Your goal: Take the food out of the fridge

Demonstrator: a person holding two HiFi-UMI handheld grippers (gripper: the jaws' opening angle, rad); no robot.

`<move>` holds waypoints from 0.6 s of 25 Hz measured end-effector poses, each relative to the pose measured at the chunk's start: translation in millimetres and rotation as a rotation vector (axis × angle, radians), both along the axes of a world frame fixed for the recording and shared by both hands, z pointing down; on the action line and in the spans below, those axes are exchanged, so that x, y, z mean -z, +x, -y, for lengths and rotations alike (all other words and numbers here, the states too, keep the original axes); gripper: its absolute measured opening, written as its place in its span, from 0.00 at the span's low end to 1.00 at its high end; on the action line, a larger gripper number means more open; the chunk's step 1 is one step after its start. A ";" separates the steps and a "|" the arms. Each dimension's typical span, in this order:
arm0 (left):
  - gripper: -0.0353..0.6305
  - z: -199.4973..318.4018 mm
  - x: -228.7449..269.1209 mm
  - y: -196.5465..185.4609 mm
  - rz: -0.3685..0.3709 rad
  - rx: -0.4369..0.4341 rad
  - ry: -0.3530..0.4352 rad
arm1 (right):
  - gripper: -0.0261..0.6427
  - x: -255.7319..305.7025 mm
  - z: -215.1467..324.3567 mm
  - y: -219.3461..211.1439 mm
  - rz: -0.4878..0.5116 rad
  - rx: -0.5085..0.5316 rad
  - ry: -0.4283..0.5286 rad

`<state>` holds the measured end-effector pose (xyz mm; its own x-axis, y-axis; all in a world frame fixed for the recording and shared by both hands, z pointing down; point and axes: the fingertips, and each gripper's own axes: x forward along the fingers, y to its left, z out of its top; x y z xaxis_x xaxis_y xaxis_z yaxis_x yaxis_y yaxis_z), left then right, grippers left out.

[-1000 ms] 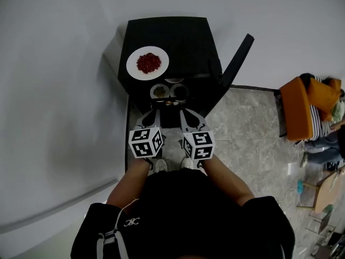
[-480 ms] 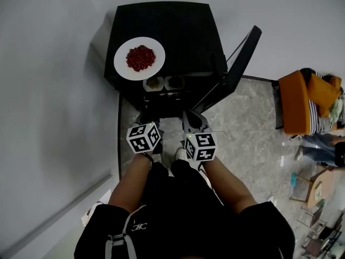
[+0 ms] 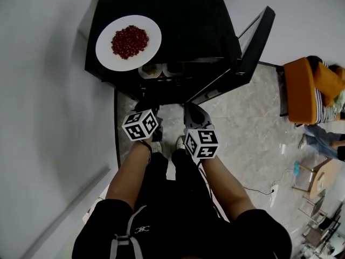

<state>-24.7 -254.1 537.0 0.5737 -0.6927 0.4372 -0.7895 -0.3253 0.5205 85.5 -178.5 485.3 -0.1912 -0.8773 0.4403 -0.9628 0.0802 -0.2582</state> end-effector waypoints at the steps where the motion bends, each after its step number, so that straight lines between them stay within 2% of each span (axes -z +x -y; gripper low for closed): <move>1: 0.13 4.8 -3.5 3.4 0.018 -0.014 0.012 | 0.03 -6.0 -2.3 0.5 0.007 -0.011 -0.005; 6: 0.18 30.4 -15.2 27.6 0.172 -0.128 0.100 | 0.03 -30.2 -16.2 5.7 0.027 -0.053 -0.030; 11: 0.23 57.0 -24.4 61.6 0.470 -0.348 0.264 | 0.03 -44.1 -27.8 15.3 0.039 -0.098 -0.045; 15: 0.24 84.2 -28.3 83.0 0.654 -0.458 0.358 | 0.03 -50.4 -34.8 25.0 0.052 -0.142 -0.044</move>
<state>58.3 -338.2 565.2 0.5395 -0.6142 0.5760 -0.6456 -0.7409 -0.1854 110.6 -143.7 535.7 -0.0899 -0.8769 0.4721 -0.9488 -0.0687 -0.3083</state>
